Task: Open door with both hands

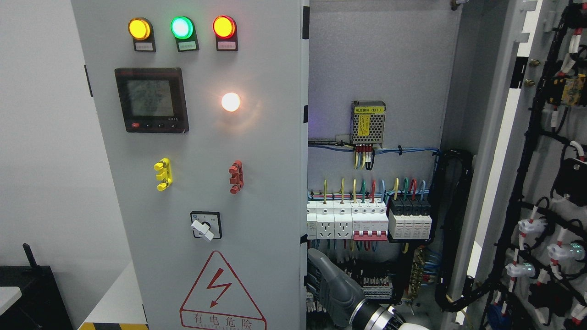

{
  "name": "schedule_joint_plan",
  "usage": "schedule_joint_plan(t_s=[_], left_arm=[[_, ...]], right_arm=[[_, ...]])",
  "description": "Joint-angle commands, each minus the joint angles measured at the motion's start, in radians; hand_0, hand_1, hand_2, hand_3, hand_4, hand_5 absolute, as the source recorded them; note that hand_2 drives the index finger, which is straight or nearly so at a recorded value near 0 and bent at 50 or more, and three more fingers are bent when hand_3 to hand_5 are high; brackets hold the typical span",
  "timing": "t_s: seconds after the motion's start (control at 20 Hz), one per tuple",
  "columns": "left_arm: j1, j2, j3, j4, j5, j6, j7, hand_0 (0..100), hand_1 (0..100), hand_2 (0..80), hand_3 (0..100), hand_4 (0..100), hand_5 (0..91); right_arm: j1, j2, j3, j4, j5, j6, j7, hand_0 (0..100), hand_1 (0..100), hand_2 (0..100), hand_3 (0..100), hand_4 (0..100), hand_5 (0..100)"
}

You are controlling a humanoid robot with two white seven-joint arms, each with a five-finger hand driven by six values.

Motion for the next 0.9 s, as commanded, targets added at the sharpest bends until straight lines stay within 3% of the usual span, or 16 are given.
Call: schedule_joint_plan(t_s=[0.0,0.25,0.4,0.75,0.85], left_arm=[[0.0,-0.001,0.0,0.015,0.0,0.0,0.0,0,0,0.0,0,0,0.0],[0.0,0.001,0.0,0.015,0.0,0.0,0.0,0,0,0.0,0,0,0.0],[0.0,-0.001,0.0,0.015,0.0,0.0,0.0,0,0,0.0,0,0,0.0],[0.0,-0.001,0.0,0.015,0.0,0.0,0.0,0,0,0.0,0,0,0.0],[0.0,-0.001,0.0,0.015,0.0,0.0,0.0,0,0,0.0,0,0,0.0]], right_arm=[[0.004,-0.021,0.002,-0.018,-0.023,0.0,0.013,38,0,0,0,0,0],[0.004,-0.022,0.007,-0.018,-0.043,0.0,0.018,38,0,0,0,0,0],[0.004,-0.022,0.016,-0.024,-0.044,0.0,0.071,38,0,0,0,0,0],[0.006,-0.022,0.018,-0.025,-0.044,0.0,0.083,38,0,0,0,0,0],[0.004,-0.022,0.024,-0.025,-0.044,0.0,0.109,38,0,0,0,0,0]])
